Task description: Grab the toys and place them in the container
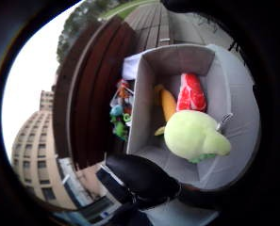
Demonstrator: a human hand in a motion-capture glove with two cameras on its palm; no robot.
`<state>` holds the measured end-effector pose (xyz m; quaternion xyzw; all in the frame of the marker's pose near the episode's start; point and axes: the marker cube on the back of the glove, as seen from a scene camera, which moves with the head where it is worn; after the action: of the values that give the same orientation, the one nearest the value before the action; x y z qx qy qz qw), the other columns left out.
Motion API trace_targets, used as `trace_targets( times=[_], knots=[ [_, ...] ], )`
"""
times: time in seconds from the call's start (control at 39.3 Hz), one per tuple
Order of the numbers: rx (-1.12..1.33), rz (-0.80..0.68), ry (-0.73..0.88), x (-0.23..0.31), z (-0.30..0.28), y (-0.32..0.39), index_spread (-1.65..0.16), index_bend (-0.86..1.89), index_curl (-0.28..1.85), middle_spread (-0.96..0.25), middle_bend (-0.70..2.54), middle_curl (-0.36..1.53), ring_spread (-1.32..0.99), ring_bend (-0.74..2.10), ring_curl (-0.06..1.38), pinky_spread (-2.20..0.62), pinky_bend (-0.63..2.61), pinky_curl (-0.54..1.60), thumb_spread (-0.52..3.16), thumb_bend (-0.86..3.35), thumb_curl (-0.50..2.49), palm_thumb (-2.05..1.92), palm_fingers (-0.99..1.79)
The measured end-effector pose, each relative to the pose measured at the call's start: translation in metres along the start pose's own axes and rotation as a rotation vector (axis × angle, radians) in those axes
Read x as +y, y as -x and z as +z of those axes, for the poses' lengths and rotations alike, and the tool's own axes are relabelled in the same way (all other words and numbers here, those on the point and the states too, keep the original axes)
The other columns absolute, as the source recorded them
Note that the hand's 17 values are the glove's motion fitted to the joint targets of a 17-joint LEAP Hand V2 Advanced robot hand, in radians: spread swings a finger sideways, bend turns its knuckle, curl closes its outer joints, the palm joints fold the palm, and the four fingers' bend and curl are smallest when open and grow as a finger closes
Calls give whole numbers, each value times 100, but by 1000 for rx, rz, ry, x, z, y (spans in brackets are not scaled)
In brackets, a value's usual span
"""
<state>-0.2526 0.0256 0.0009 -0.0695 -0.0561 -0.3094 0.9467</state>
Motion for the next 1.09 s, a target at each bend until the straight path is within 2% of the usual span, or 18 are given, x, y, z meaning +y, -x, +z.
trace_targets(
  times=[0.08, 0.33, 0.56, 0.76, 0.97, 1.02, 1.09],
  knots=[
    [74, 123, -94, 2, -4, -18, -35, 10, 36, -5, 20, 50, -7, 80, 35, -13, 136, 46, 79, -14, 46, -17, -7],
    [134, 276, -191, 51, -17, -70, -35, 13, 33, -5, 23, 49, -1, 74, 32, -6, 129, 42, 82, -14, 35, -18, -6],
    [220, 405, -319, 90, 0, -147, -36, 18, 34, -7, 25, 49, 0, 67, 29, -4, 121, 38, 83, -13, 28, -18, -2],
    [199, 500, -314, 125, 22, -208, -37, 23, 37, -8, 27, 48, -4, 59, 27, -4, 112, 34, 85, -12, 24, -17, 2],
    [164, 520, -279, 142, 38, -247, -36, 28, 41, -11, 30, 48, -17, 52, 25, -9, 96, 30, 88, -12, 21, -16, 0],
    [146, 570, -246, 148, 40, -245, -35, 29, 41, -11, 31, 48, -20, 50, 25, -11, 92, 29, 91, -12, 20, -16, 0],
    [90, 704, -113, 160, 39, -235, -33, 29, 42, -12, 31, 48, -24, 48, 24, -14, 87, 28, 94, -11, 18, -17, -1]
  ],
)
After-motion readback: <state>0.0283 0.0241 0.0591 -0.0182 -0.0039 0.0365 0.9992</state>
